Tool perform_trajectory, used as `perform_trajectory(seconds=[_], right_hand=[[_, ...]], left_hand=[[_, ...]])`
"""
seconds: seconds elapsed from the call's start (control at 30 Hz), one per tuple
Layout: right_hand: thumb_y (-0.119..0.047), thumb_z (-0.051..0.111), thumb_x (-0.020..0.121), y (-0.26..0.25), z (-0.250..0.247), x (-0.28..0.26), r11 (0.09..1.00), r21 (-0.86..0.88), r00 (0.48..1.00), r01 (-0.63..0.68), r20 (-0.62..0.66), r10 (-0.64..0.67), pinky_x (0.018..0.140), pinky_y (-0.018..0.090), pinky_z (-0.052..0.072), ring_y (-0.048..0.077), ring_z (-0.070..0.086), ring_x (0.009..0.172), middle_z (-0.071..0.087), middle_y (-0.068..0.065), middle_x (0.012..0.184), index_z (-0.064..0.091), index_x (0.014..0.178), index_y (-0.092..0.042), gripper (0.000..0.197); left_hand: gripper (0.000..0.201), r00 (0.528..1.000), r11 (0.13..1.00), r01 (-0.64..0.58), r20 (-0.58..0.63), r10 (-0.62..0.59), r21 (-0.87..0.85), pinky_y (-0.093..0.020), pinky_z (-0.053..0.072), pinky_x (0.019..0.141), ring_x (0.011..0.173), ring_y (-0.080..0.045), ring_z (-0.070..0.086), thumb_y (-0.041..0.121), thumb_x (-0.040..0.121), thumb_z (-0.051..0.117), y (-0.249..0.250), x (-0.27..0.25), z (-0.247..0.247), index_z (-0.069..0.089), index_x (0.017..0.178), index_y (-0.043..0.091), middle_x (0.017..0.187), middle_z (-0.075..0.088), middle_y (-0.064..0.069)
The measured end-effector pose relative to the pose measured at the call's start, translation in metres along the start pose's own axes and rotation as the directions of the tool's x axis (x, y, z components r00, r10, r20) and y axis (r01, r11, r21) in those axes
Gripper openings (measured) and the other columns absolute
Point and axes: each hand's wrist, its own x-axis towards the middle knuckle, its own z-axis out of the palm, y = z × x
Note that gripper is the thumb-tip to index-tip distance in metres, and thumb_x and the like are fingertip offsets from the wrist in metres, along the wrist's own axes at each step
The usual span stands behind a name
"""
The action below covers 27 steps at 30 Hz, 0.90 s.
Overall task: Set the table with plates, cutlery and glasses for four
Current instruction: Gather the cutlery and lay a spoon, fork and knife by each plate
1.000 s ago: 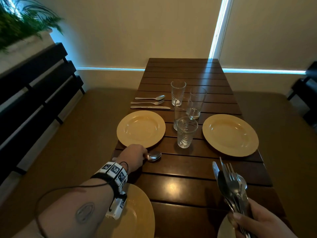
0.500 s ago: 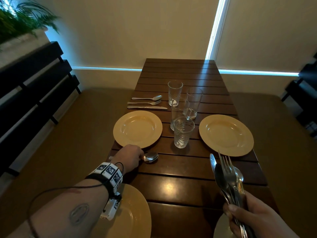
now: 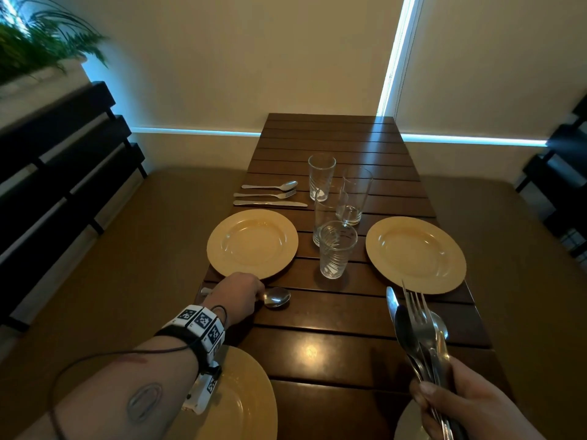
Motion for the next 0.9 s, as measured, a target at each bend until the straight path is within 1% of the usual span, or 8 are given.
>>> perform_trajectory(seconds=[0.13,0.4,0.47,0.53,0.6,0.67,0.77,0.9], right_hand=[[0.008,0.065,0.064,0.003,-0.001,0.001,0.999,0.029,0.998,0.045,0.034,-0.046,0.041,0.036,0.053,0.034,0.055,0.046,0.059,0.029,0.068,0.055,0.121,-0.002,0.059],[-0.005,0.056,0.078,-0.003,0.003,-0.01,0.961,0.152,0.97,0.23,-0.119,-0.213,0.043,0.032,0.044,0.024,0.049,0.049,0.06,0.012,0.07,0.057,0.114,-0.008,0.036],[-0.01,0.055,0.079,-0.014,0.007,-0.02,0.913,0.196,0.929,0.359,-0.167,-0.329,0.047,0.033,0.039,0.021,0.047,0.05,0.059,0.009,0.071,0.057,0.111,-0.01,0.032],[-0.013,0.055,0.076,-0.027,0.013,-0.029,0.838,0.223,0.864,0.498,-0.209,-0.458,0.05,0.034,0.036,0.019,0.046,0.051,0.056,0.009,0.073,0.057,0.109,-0.01,0.033],[-0.015,0.055,0.078,-0.042,0.018,-0.035,0.751,0.227,0.783,0.62,-0.236,-0.576,0.051,0.033,0.037,0.019,0.046,0.052,0.055,0.009,0.075,0.055,0.111,-0.01,0.034],[-0.017,0.055,0.078,-0.053,0.022,-0.042,0.683,0.218,0.716,0.698,-0.261,-0.648,0.05,0.033,0.038,0.019,0.047,0.052,0.055,0.008,0.075,0.053,0.109,-0.013,0.031],[-0.016,0.054,0.086,-0.062,0.021,-0.053,0.624,0.154,0.64,0.766,-0.283,-0.715,0.051,0.033,0.041,0.02,0.049,0.055,0.056,0.007,0.077,0.052,0.105,-0.015,0.019],[-0.007,0.046,0.096,-0.063,0.013,-0.067,0.567,0.147,0.583,0.81,-0.301,-0.755,0.053,0.035,0.042,0.019,0.05,0.055,0.057,0.006,0.076,0.052,0.107,-0.017,0.016]], left_hand=[[0.032,1.0,1.0,0.008,0.001,-0.008,-0.019,-0.036,0.056,0.095,0.107,-0.02,0.064,0.005,0.091,0.061,0.0,0.0,0.001,0.076,0.112,0.023,0.113,0.07,0.002],[0.012,0.962,0.891,-0.142,-0.272,0.021,-0.431,-0.021,0.05,0.085,0.095,0.0,0.061,0.035,0.095,0.069,0.079,-0.068,-0.051,0.076,0.103,0.028,0.098,0.069,0.017],[0.014,0.987,0.684,-0.119,-0.158,0.005,-0.72,-0.021,0.052,0.08,0.089,0.002,0.066,0.039,0.096,0.069,0.128,-0.101,-0.058,0.078,0.097,0.029,0.091,0.074,0.014],[0.025,0.991,0.296,0.048,0.083,0.104,-0.954,-0.034,0.059,0.085,0.093,-0.007,0.071,0.045,0.095,0.066,0.175,-0.126,-0.048,0.08,0.096,0.024,0.098,0.078,0.004],[0.047,0.935,-0.096,0.301,0.273,0.226,-0.949,-0.045,0.056,0.086,0.103,-0.029,0.07,0.055,0.093,0.06,0.216,-0.139,-0.04,0.079,0.105,0.014,0.112,0.077,-0.014],[0.064,0.879,-0.344,0.457,0.356,0.318,-0.82,-0.051,0.051,0.093,0.112,-0.04,0.065,0.059,0.097,0.05,0.248,-0.144,-0.038,0.072,0.118,0.003,0.122,0.072,-0.025],[0.064,0.854,-0.534,0.518,0.368,0.367,-0.668,-0.057,0.039,0.116,0.129,-0.047,0.058,0.058,0.102,0.041,0.274,-0.151,-0.053,0.062,0.126,0.002,0.127,0.068,-0.031],[0.074,0.842,-0.59,0.54,0.402,0.361,-0.6,-0.052,0.04,0.116,0.128,-0.048,0.059,0.057,0.102,0.042,0.286,-0.156,-0.054,0.06,0.131,-0.008,0.127,0.066,-0.034]])
